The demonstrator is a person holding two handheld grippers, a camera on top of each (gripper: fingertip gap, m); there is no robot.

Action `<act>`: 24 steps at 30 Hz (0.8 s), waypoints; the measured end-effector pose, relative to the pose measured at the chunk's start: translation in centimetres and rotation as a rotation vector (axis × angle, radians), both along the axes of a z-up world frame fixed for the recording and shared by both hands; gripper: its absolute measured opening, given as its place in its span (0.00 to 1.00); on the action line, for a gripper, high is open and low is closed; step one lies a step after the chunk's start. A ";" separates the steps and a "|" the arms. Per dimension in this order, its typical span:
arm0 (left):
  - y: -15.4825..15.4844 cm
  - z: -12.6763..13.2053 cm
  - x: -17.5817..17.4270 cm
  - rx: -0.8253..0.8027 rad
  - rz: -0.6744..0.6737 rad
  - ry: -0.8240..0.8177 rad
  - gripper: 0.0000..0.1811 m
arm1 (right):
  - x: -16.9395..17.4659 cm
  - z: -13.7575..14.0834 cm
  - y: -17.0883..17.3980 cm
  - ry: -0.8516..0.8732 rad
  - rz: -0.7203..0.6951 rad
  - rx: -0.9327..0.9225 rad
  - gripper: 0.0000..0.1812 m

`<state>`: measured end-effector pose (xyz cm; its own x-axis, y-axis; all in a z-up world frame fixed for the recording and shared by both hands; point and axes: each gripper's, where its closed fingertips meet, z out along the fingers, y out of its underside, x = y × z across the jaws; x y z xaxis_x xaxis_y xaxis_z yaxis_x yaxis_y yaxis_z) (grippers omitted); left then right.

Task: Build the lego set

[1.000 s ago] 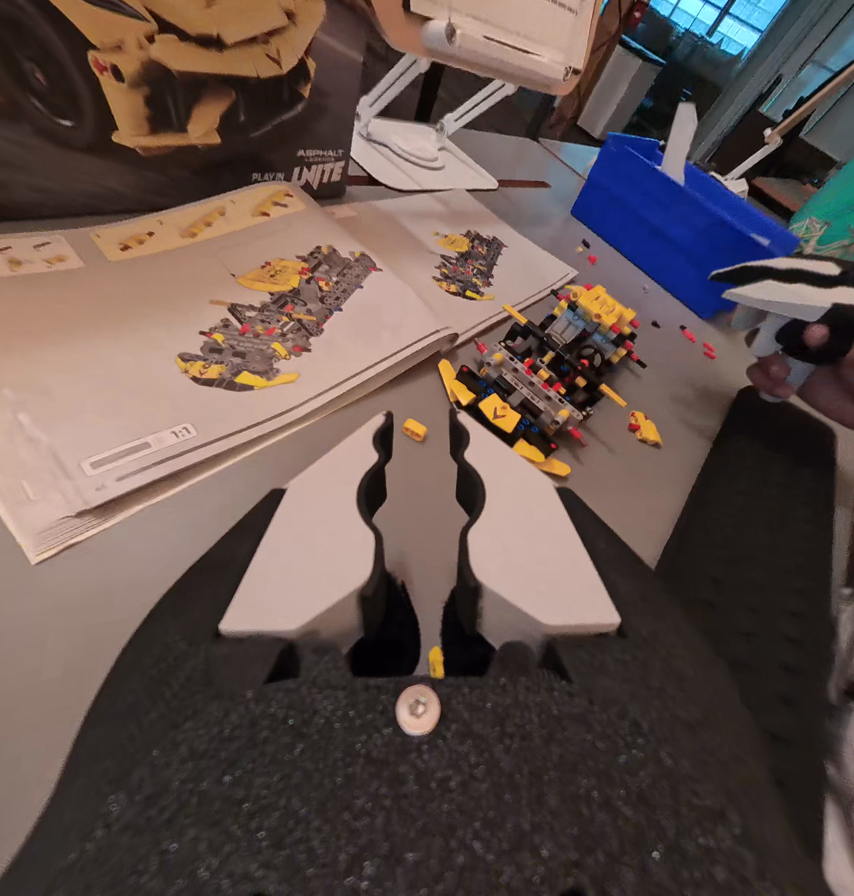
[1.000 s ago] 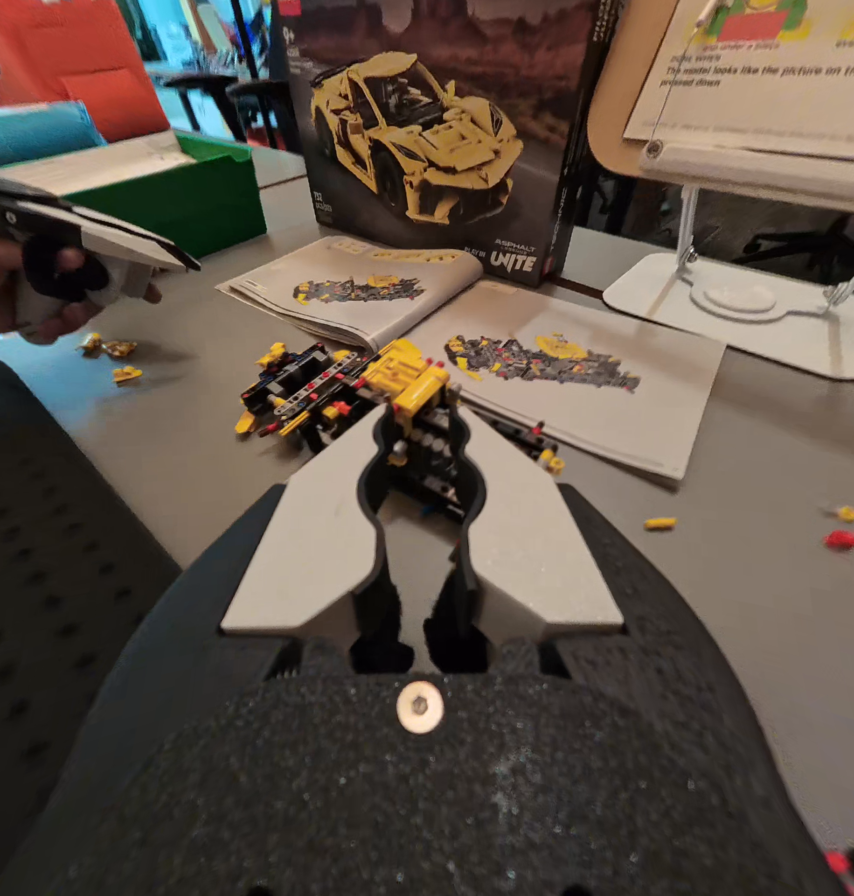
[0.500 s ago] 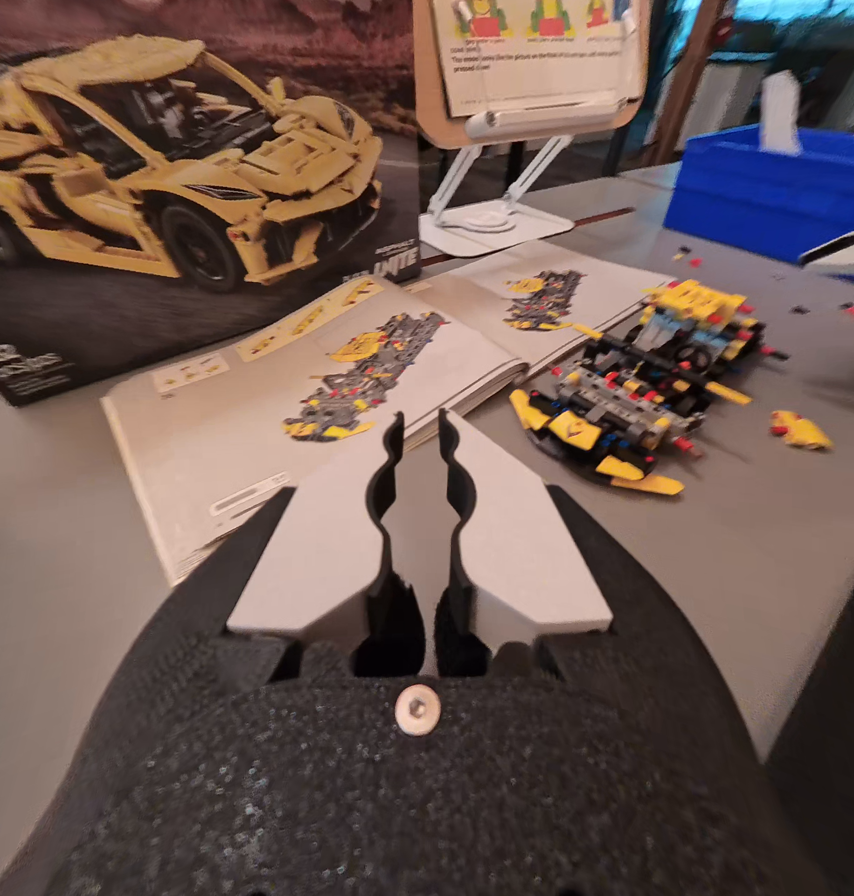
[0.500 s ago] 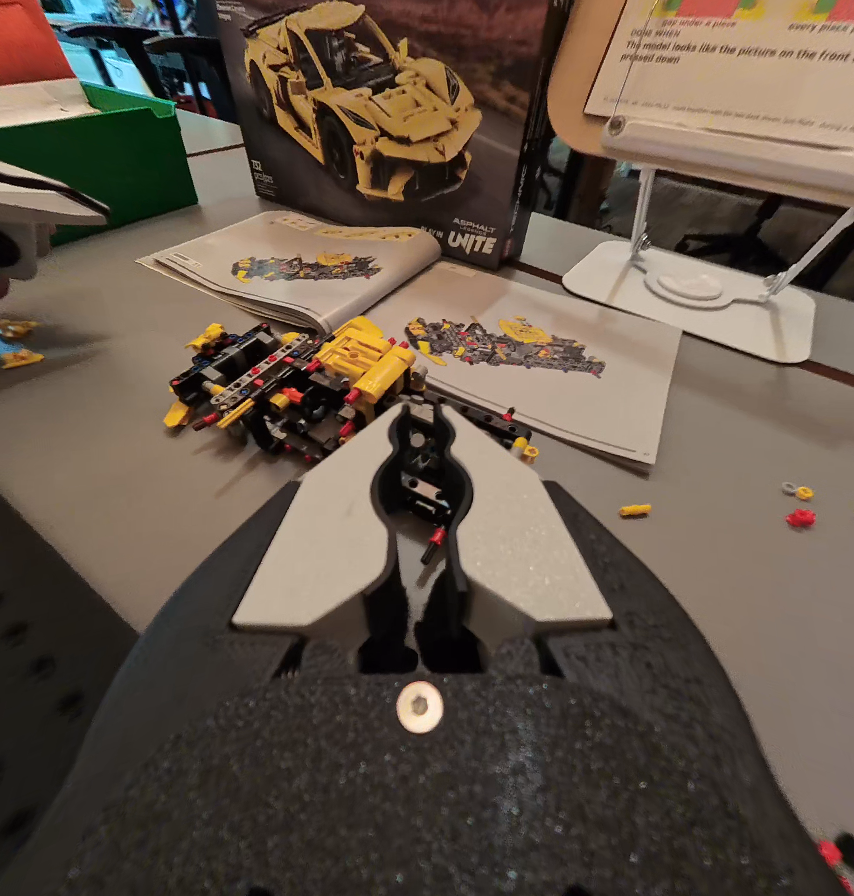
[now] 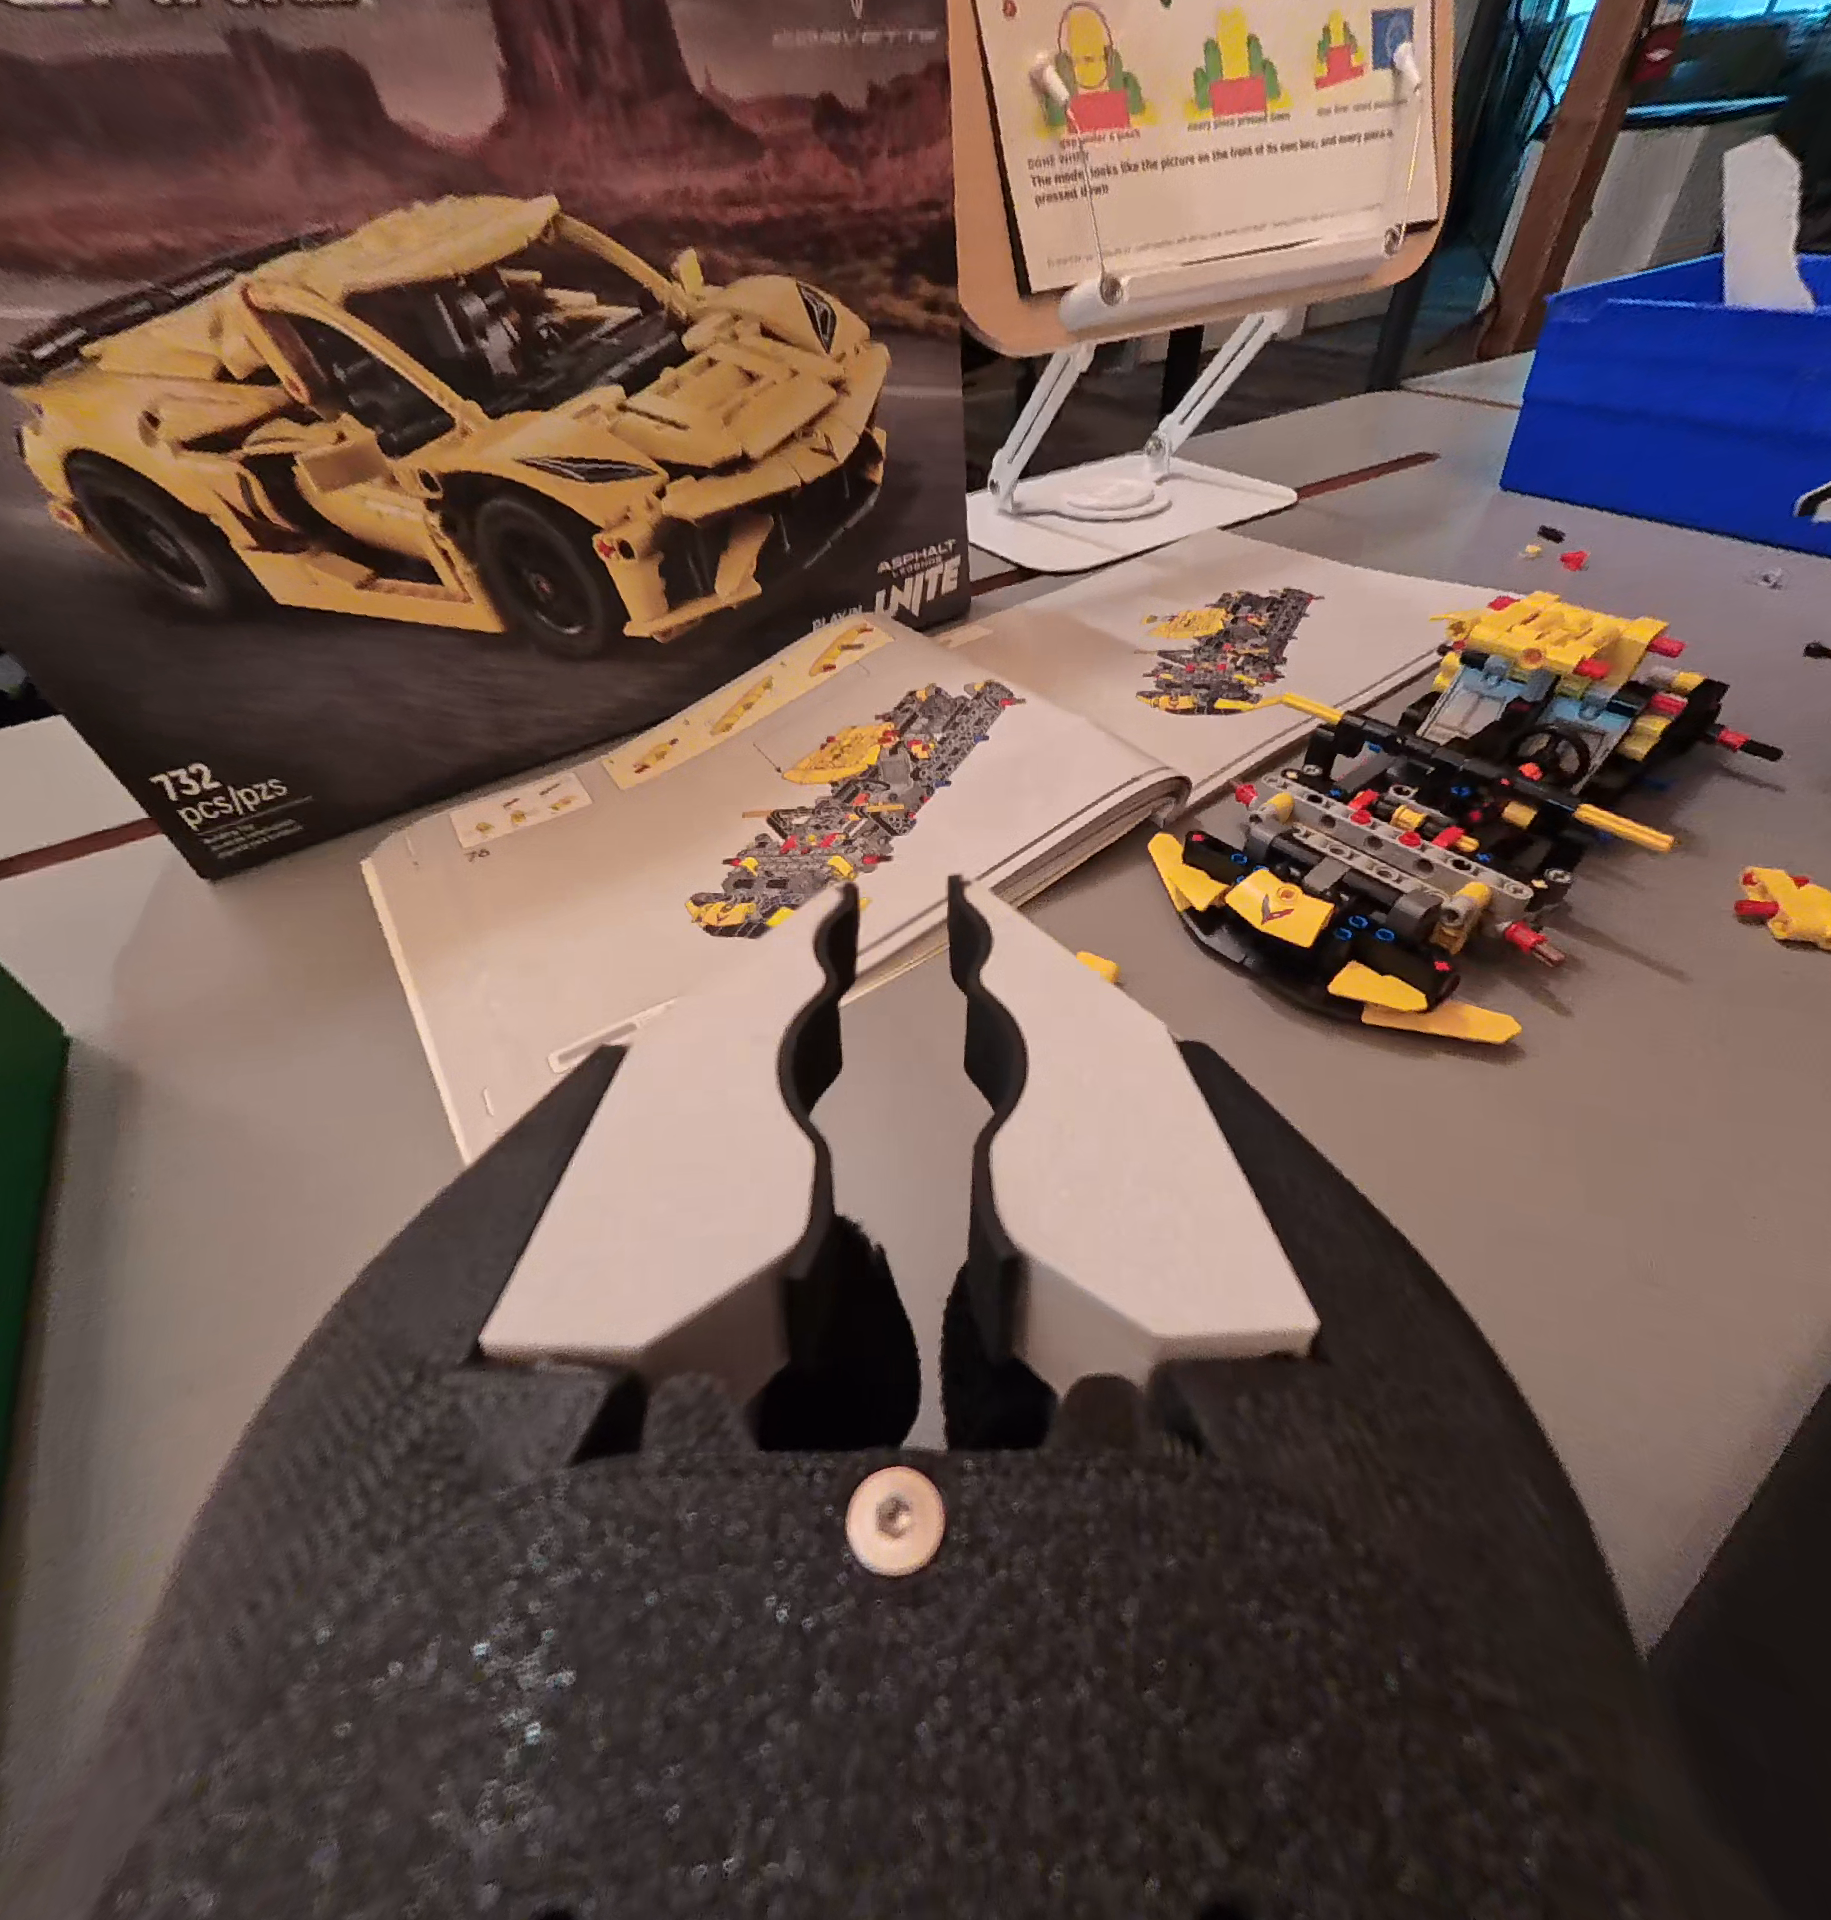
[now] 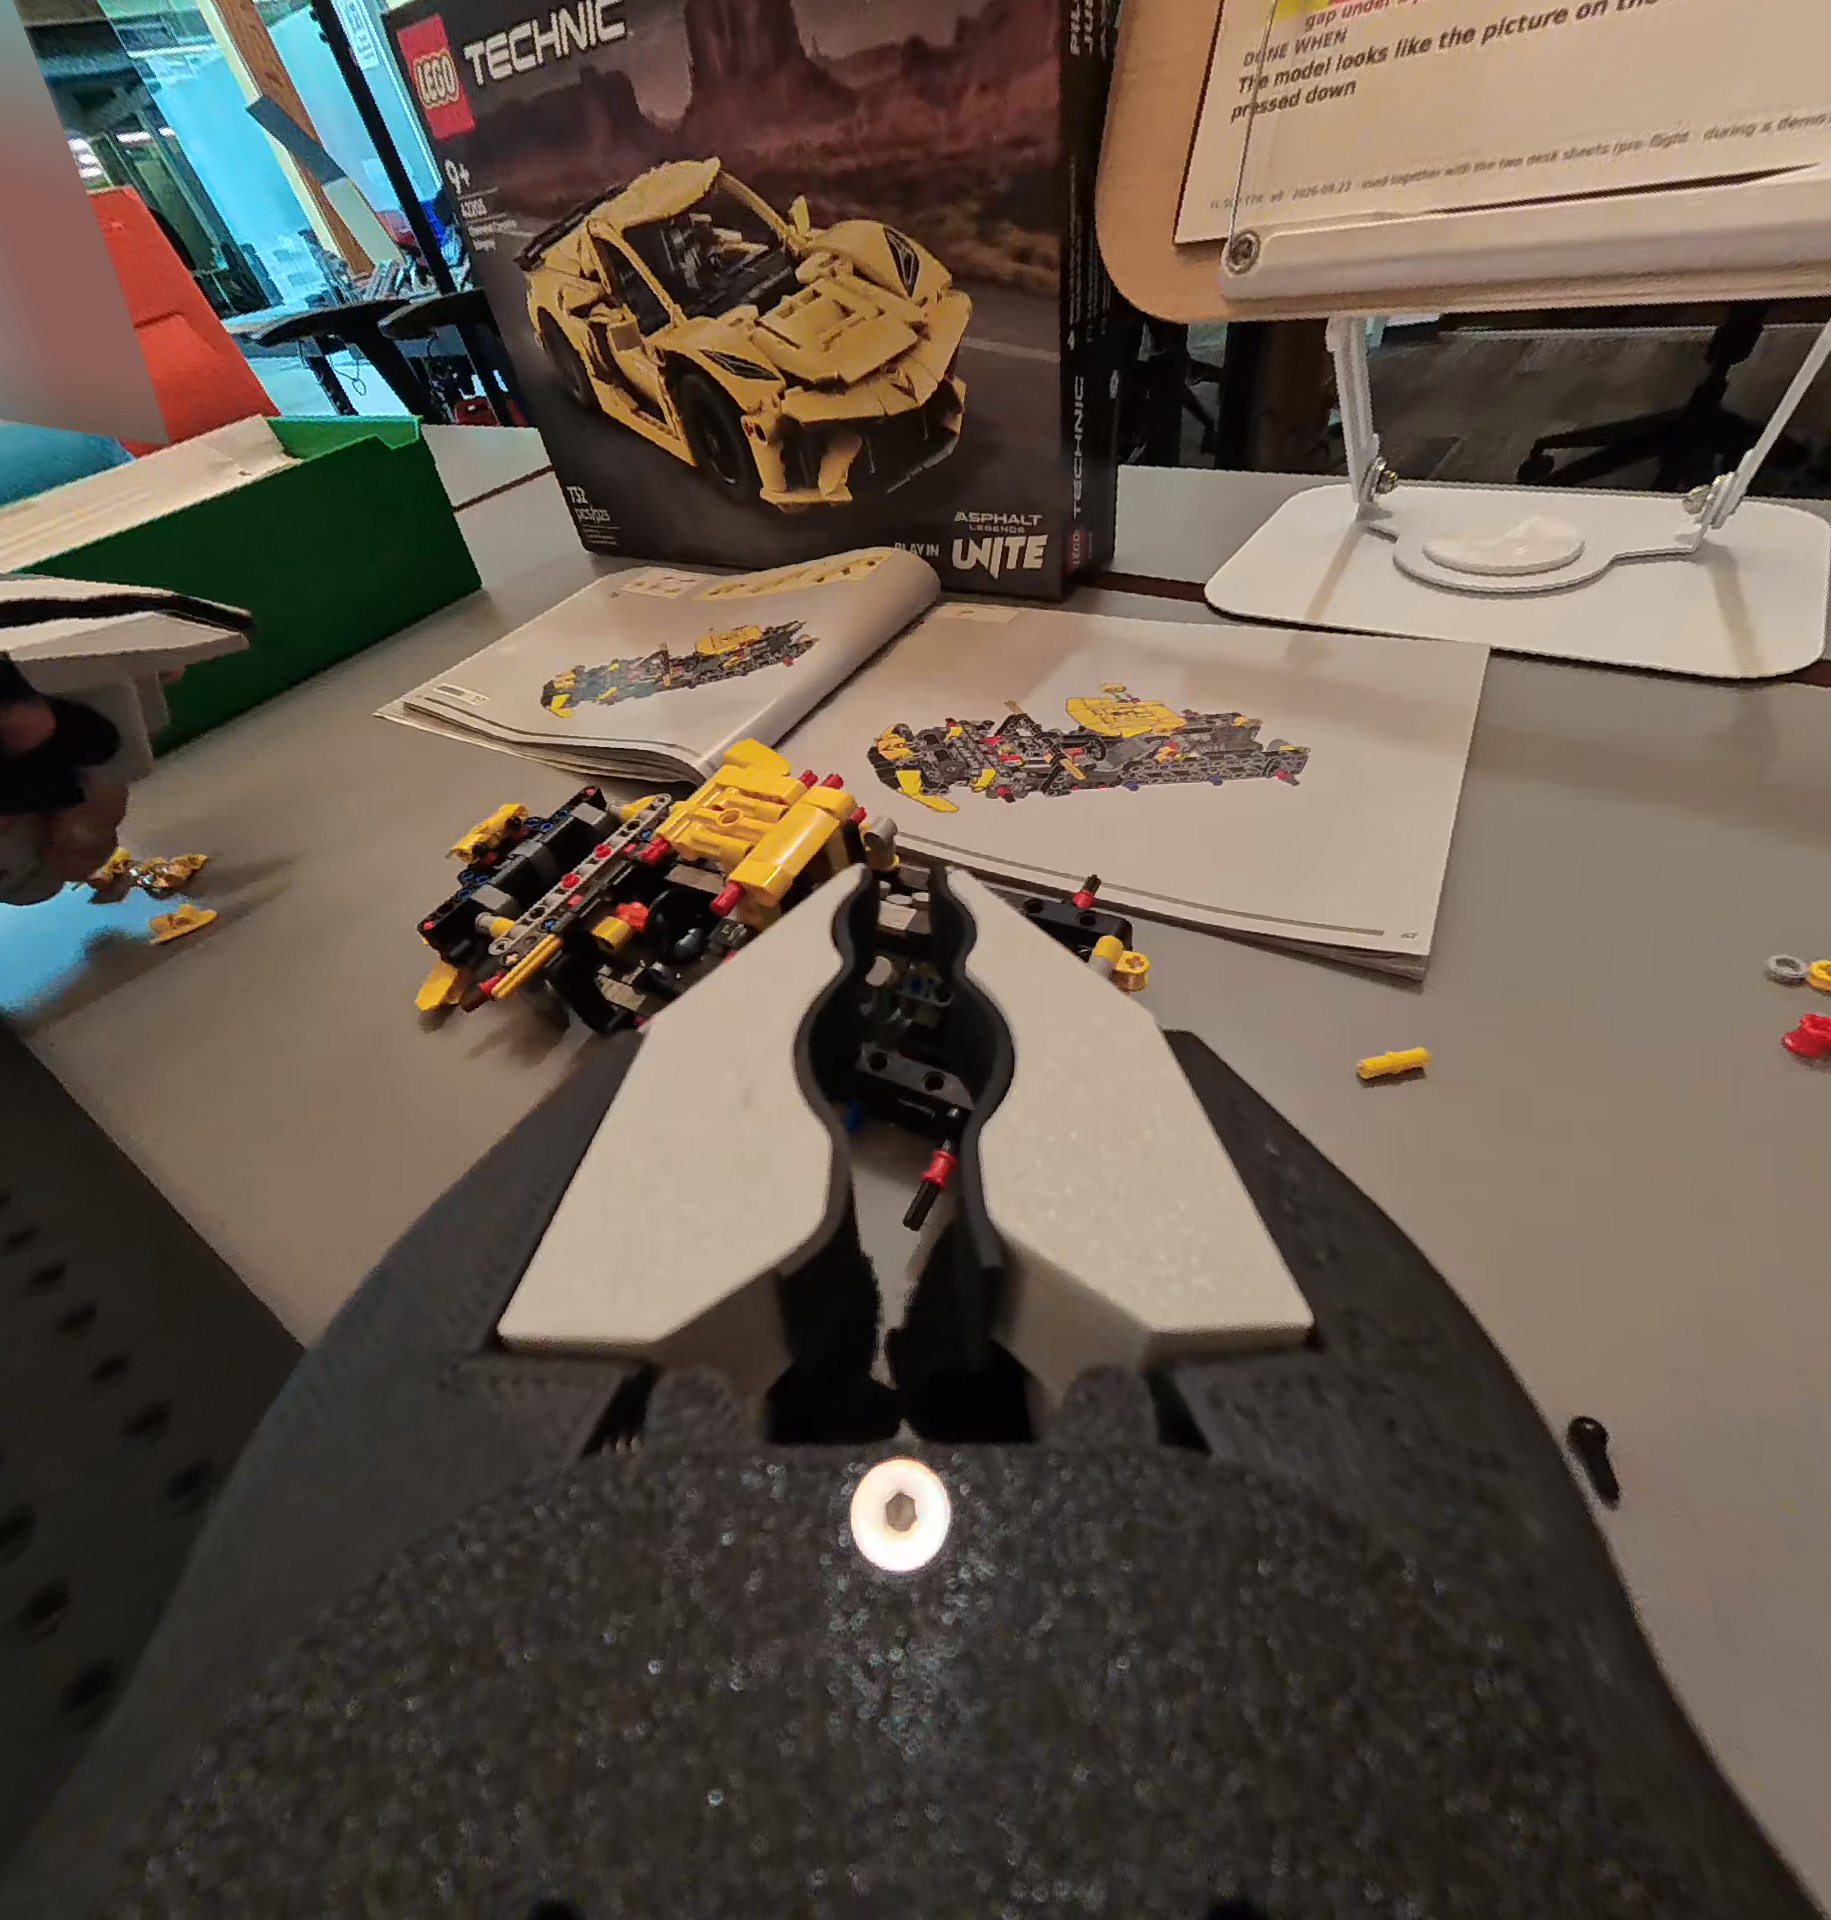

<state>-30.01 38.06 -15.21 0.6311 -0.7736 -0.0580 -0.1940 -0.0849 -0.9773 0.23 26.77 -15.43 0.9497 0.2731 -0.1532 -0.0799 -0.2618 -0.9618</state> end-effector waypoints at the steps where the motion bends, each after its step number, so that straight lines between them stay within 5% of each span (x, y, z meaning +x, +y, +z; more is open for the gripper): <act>1: 0.0 -0.2 0.1 -0.027 -0.005 -0.006 0.09 | 0.0 0.0 0.0 -0.007 -0.004 -0.002 0.04; 7: 0.4 -0.8 0.3 -0.220 -0.024 -0.081 0.11 | 0.3 -0.2 0.3 0.007 -0.010 -0.015 0.03; 24: 1.0 -1.4 -1.1 -0.225 0.044 -0.053 0.11 | -1.0 -0.5 0.1 -0.042 0.040 -0.008 0.02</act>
<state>-31.15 39.05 -16.60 0.6619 -0.7351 0.1467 -0.1341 -0.3087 -0.9417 -0.75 26.83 -15.89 0.9436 0.3102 -0.1160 -0.0290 -0.2713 -0.9621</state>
